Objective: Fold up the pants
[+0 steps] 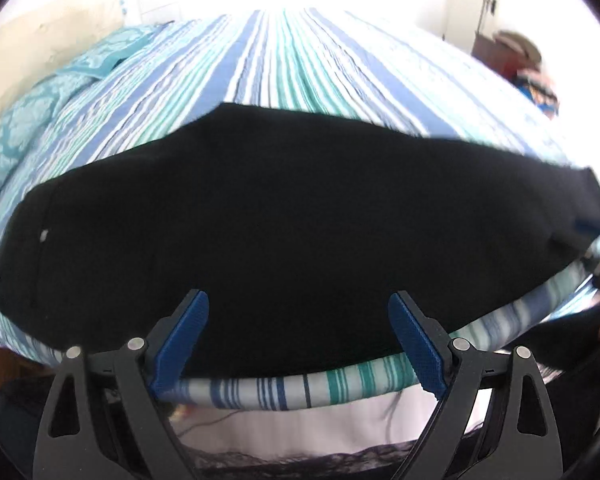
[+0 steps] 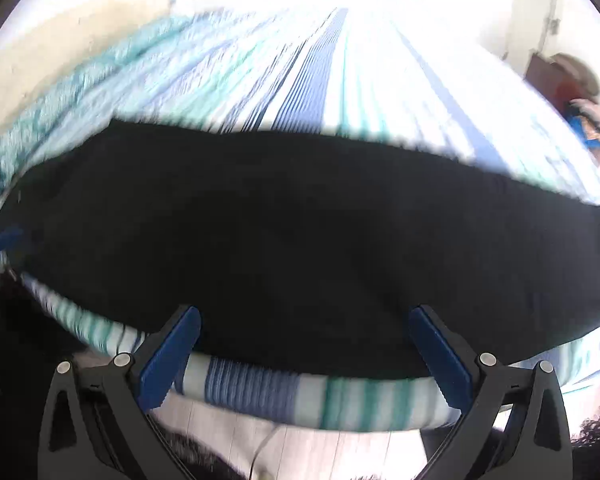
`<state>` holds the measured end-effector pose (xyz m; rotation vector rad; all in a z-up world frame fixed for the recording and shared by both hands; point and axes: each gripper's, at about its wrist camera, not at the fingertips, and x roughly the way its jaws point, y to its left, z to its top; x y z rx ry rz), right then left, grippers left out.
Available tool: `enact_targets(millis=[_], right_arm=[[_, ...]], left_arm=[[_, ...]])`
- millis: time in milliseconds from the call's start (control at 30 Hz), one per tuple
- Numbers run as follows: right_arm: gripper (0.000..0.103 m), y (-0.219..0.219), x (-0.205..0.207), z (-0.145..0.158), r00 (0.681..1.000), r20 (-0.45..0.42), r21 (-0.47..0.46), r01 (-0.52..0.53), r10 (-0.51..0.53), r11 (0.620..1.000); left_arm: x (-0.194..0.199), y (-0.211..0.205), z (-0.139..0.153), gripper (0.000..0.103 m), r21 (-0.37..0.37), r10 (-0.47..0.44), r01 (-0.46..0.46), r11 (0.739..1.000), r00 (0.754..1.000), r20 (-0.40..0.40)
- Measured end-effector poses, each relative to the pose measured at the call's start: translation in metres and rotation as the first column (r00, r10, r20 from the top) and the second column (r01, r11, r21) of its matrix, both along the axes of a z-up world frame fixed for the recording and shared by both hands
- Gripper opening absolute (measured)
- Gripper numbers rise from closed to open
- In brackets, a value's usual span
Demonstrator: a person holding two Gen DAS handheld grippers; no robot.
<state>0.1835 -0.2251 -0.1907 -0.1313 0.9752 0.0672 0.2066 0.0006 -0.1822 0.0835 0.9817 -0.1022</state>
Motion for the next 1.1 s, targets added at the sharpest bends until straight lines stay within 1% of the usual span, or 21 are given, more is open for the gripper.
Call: enact_targets(millis=[33, 100, 133, 200, 233, 267, 367, 433, 500, 533, 600, 633, 667, 700, 733, 800, 833, 900, 933, 967, 1100], right_arm=[[0.103, -0.008, 0.001, 0.006, 1.0, 0.027, -0.005, 0.013, -0.013, 1.0], [0.103, -0.023, 0.01, 0.01, 0.999, 0.026, -0.035, 0.045, -0.044, 0.998], [0.103, -0.034, 0.017, 0.009, 0.998, 0.007, -0.059, 0.062, -0.062, 0.996], [0.103, -0.066, 0.029, 0.005, 0.993, -0.045, -0.104, 0.105, -0.11, 0.989], [0.103, -0.082, 0.032, 0.005, 0.989, -0.05, -0.11, 0.133, -0.139, 0.985], [0.103, -0.103, 0.036, 0.008, 0.983, -0.052, -0.093, 0.169, -0.174, 0.981], [0.103, -0.165, 0.041, 0.018, 0.961, -0.054, -0.015, 0.272, -0.273, 0.962], [0.103, -0.206, 0.041, 0.032, 0.943, -0.017, 0.013, 0.333, -0.332, 0.943], [0.103, -0.247, 0.036, 0.05, 0.918, 0.035, 0.08, 0.391, -0.395, 0.917], [0.103, -0.268, 0.031, 0.062, 0.901, 0.058, 0.13, 0.421, -0.431, 0.898], [0.103, -0.309, 0.018, 0.082, 0.857, 0.089, 0.253, 0.474, -0.508, 0.843], [0.103, -0.329, 0.011, 0.09, 0.839, 0.092, 0.317, 0.486, -0.537, 0.814], [0.103, -0.347, 0.005, 0.094, 0.831, 0.079, 0.396, 0.481, -0.551, 0.782], [0.103, -0.364, 0.001, 0.095, 0.834, 0.053, 0.476, 0.462, -0.549, 0.748], [0.103, -0.378, -0.003, 0.093, 0.849, 0.014, 0.547, 0.436, -0.528, 0.715], [0.103, -0.395, -0.005, 0.082, 0.883, -0.073, 0.629, 0.401, -0.463, 0.666], [0.103, -0.399, -0.006, 0.075, 0.897, -0.116, 0.649, 0.394, -0.427, 0.651], [0.103, -0.396, -0.009, 0.065, 0.907, -0.165, 0.642, 0.396, -0.387, 0.656], [0.103, -0.396, -0.01, 0.06, 0.906, -0.179, 0.632, 0.405, -0.384, 0.661], [0.103, -0.396, -0.011, 0.055, 0.904, -0.188, 0.631, 0.411, -0.385, 0.657], [0.102, -0.398, -0.009, 0.036, 0.9, -0.227, 0.673, 0.422, -0.374, 0.608]], left_arm=[[0.002, -0.006, -0.004, 0.092, 0.025, -0.004, 0.004, 1.0, 1.0, -0.011], [0.004, -0.012, -0.013, 0.092, 0.065, -0.005, 0.009, 0.998, 0.999, -0.05], [0.002, -0.01, -0.018, 0.093, 0.067, -0.004, 0.008, 0.998, 0.998, -0.058], [0.005, -0.007, -0.017, 0.099, 0.062, 0.013, -0.01, 0.998, 0.998, -0.053], [0.007, -0.004, -0.018, 0.1, 0.052, 0.018, -0.015, 0.999, 0.998, -0.065], [0.009, -0.001, -0.02, 0.101, 0.042, 0.022, -0.019, 0.999, 0.997, -0.069], [0.01, 0.008, -0.021, 0.103, 0.037, 0.034, -0.031, 0.999, 0.997, -0.072], [0.011, 0.008, -0.022, 0.103, 0.038, 0.038, -0.036, 0.999, 0.997, -0.069], [0.018, 0.011, -0.023, 0.103, 0.047, 0.041, -0.038, 0.998, 0.997, -0.064], [0.019, 0.012, -0.024, 0.103, 0.047, 0.042, -0.039, 0.998, 0.997, -0.064], [0.015, 0.01, -0.024, 0.102, 0.045, 0.045, -0.042, 0.998, 0.997, -0.063], [0.015, 0.01, -0.024, 0.102, 0.046, 0.047, -0.044, 0.998, 0.997, -0.062], [0.013, 0.008, -0.023, 0.103, 0.048, 0.048, -0.046, 0.998, 0.997, -0.061], [0.012, 0.007, -0.023, 0.103, 0.049, 0.05, -0.047, 0.998, 0.997, -0.06], [0.012, 0.007, -0.023, 0.103, 0.05, 0.05, -0.047, 0.998, 0.997, -0.058], [0.012, 0.007, -0.023, 0.103, 0.052, 0.049, -0.046, 0.998, 0.997, -0.055], [0.012, 0.007, -0.022, 0.103, 0.052, 0.048, -0.045, 0.998, 0.997, -0.054], [0.011, 0.006, -0.022, 0.103, 0.053, 0.049, -0.047, 0.998, 0.997, -0.052], [0.011, 0.006, -0.022, 0.103, 0.053, 0.051, -0.048, 0.997, 0.997, -0.052], [0.01, 0.006, -0.022, 0.103, 0.053, 0.053, -0.05, 0.997, 0.997, -0.052], [0.01, 0.006, -0.022, 0.103, 0.053, 0.06, -0.057, 0.997, 0.997, -0.055]])
